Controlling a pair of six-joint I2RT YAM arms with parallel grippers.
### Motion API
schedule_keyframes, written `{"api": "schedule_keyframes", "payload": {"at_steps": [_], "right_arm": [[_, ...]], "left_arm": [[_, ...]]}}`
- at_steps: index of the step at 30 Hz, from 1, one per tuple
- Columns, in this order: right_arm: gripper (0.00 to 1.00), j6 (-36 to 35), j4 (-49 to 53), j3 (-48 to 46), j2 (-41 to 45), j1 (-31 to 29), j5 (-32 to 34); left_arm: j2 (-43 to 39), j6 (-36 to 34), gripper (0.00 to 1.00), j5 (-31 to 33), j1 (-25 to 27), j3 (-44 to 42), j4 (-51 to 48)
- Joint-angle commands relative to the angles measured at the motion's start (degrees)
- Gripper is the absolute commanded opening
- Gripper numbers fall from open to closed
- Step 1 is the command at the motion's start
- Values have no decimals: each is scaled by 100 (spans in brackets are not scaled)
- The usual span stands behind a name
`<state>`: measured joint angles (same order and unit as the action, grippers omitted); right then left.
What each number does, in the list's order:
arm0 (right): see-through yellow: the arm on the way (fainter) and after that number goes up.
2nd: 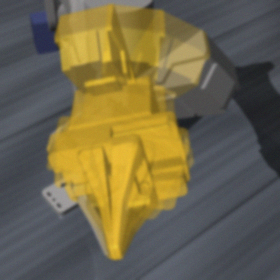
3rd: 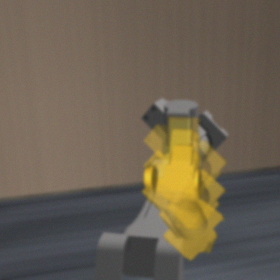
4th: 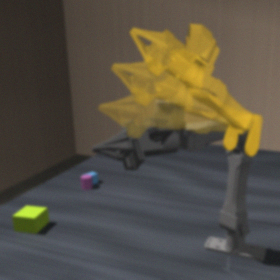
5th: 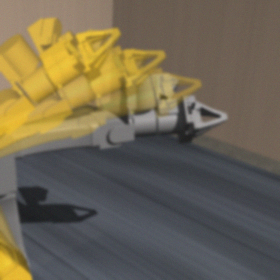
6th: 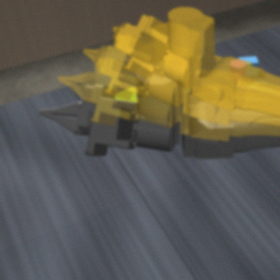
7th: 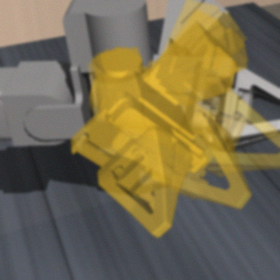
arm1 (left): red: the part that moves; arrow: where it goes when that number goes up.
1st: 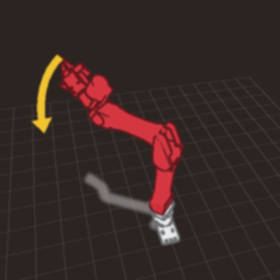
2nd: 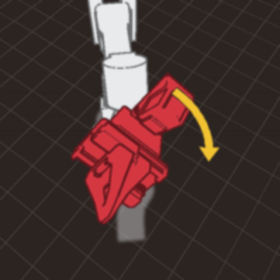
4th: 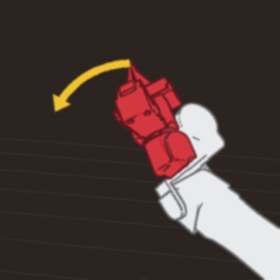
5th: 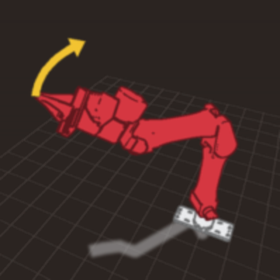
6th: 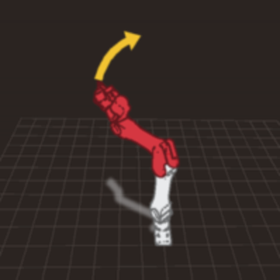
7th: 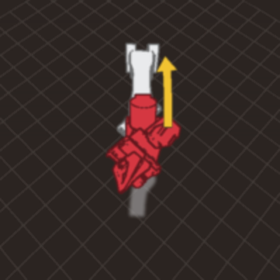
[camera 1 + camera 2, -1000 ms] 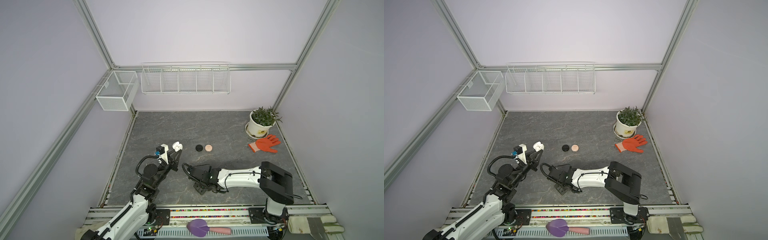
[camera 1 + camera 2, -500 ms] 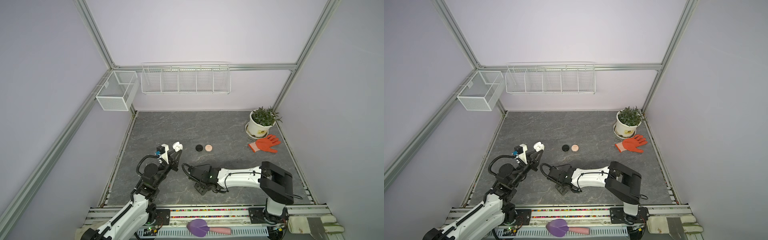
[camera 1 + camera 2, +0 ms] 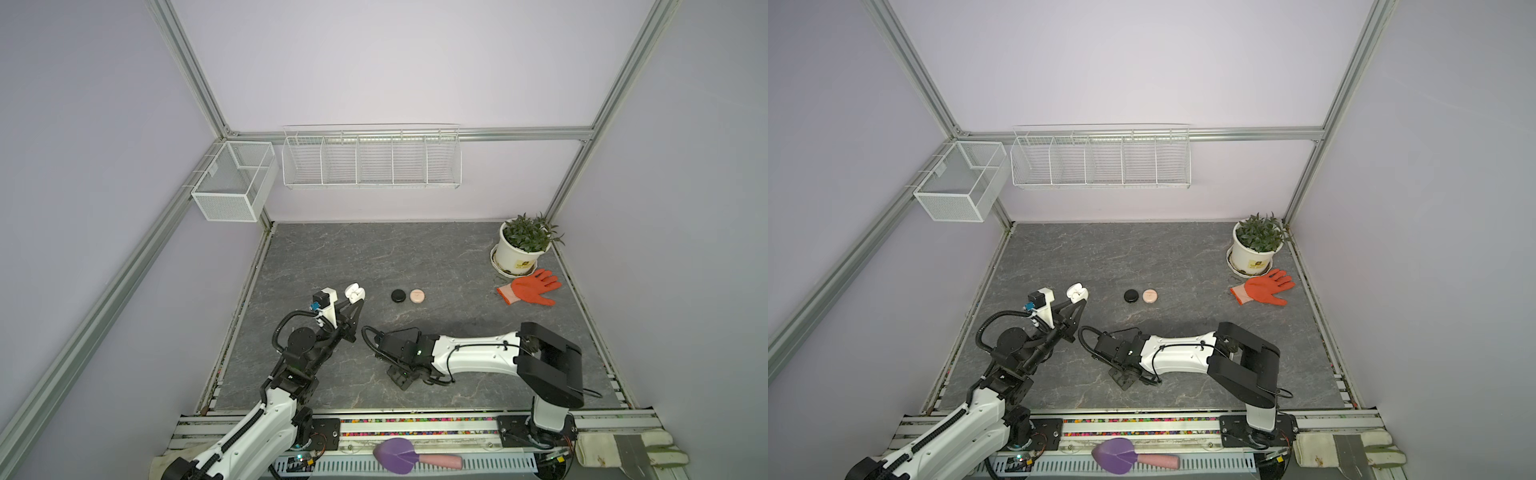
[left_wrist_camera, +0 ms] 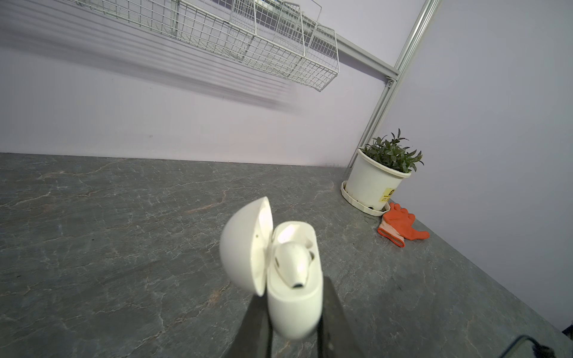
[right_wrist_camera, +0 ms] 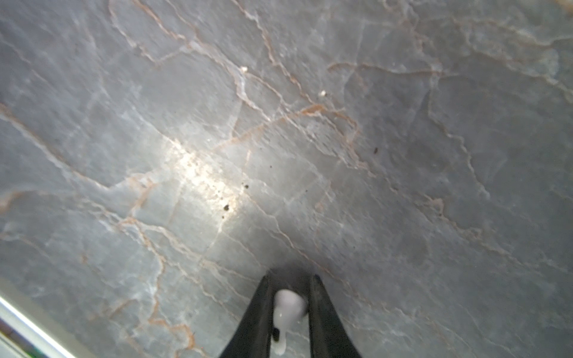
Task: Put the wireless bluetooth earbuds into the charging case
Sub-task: 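Close the right gripper on the second earbud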
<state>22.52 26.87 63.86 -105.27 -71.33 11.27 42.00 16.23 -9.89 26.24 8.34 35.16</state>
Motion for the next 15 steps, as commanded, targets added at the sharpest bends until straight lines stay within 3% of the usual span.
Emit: {"api": "schedule_keyframes", "payload": {"at_steps": [1,15], "right_arm": [[21,79,248,21,-204,9,-140],[24,222,597,132,-171,-8,38]], "left_arm": [[-76,-6,0,77,-40,72,8],[-25,5,0,66,-36,80,50]]}}
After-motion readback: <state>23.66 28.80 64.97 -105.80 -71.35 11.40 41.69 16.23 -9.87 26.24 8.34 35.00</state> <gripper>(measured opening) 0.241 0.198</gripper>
